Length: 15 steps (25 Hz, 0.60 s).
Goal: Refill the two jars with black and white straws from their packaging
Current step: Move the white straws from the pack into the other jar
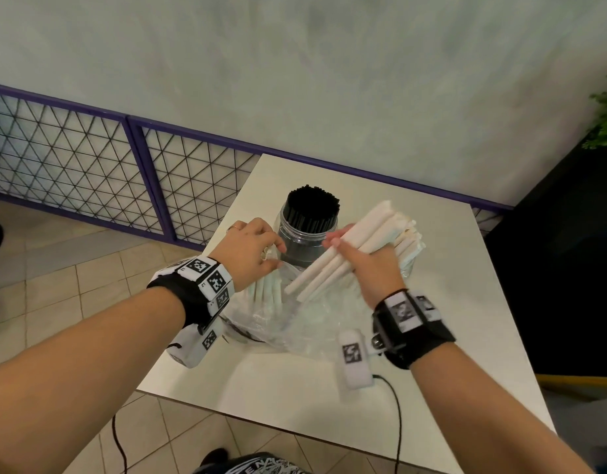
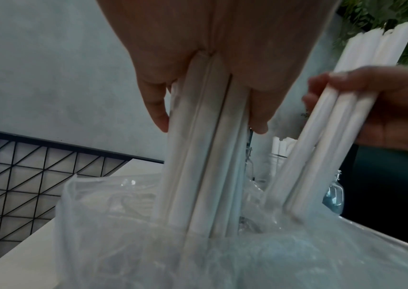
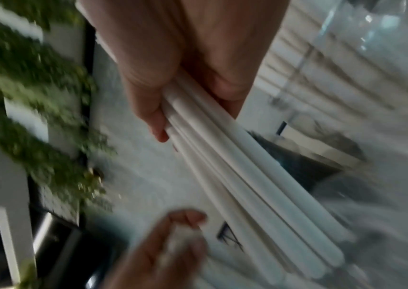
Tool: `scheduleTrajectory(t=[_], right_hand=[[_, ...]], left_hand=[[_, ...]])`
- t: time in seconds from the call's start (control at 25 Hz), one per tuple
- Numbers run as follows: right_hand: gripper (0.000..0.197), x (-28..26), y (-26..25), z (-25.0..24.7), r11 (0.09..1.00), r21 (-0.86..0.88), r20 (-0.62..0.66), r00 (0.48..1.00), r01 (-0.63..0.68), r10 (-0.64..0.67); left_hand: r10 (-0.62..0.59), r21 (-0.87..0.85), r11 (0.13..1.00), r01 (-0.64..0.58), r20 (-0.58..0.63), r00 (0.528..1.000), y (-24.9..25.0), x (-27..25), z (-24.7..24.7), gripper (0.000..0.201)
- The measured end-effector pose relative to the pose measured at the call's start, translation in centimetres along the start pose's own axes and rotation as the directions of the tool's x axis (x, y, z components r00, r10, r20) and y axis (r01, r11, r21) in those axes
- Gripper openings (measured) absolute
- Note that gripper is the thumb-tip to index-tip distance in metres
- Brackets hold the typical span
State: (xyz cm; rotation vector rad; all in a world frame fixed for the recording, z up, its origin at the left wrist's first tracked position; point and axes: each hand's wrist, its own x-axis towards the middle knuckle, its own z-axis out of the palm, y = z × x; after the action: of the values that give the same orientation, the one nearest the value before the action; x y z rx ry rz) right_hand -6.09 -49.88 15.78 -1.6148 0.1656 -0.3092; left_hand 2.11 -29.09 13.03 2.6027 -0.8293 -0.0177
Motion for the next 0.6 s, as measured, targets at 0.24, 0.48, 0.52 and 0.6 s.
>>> scheduleTrajectory(t=[0.24,0.48,0.52,0.6], right_hand=[[0.017,3.2,-6.3,-7.3,0.977,-0.070,-0.216,0.953,0.203,-0.213],[0.010,5.8,-2.5,-7.2,0.995,-0.093,-0.345,0.936,0.034,-0.064],[0.013,6.2,-1.6,-6.7,0.998,-0.057,-0.370,0.929,-0.004,-0.017],[0.020,7.0,0.0,-5.7,0.997,-0.030,-0.415,0.908,-0.076,0.057]], left_hand=[[0.028,0.014,1.000,-0.028,-0.009,1.000,-0.1,0.2,0.2,0.026],[0.028,-0.010,1.000,-0.028,-0.023,0.999,-0.2,0.1,0.4,0.024],[0.029,-0.010,1.000,-0.029,-0.027,0.999,-0.3,0.0,0.4,0.024],[0.021,-0.009,1.000,-0.021,-0.027,0.999,-0.3,-0.1,0.3,0.024]])
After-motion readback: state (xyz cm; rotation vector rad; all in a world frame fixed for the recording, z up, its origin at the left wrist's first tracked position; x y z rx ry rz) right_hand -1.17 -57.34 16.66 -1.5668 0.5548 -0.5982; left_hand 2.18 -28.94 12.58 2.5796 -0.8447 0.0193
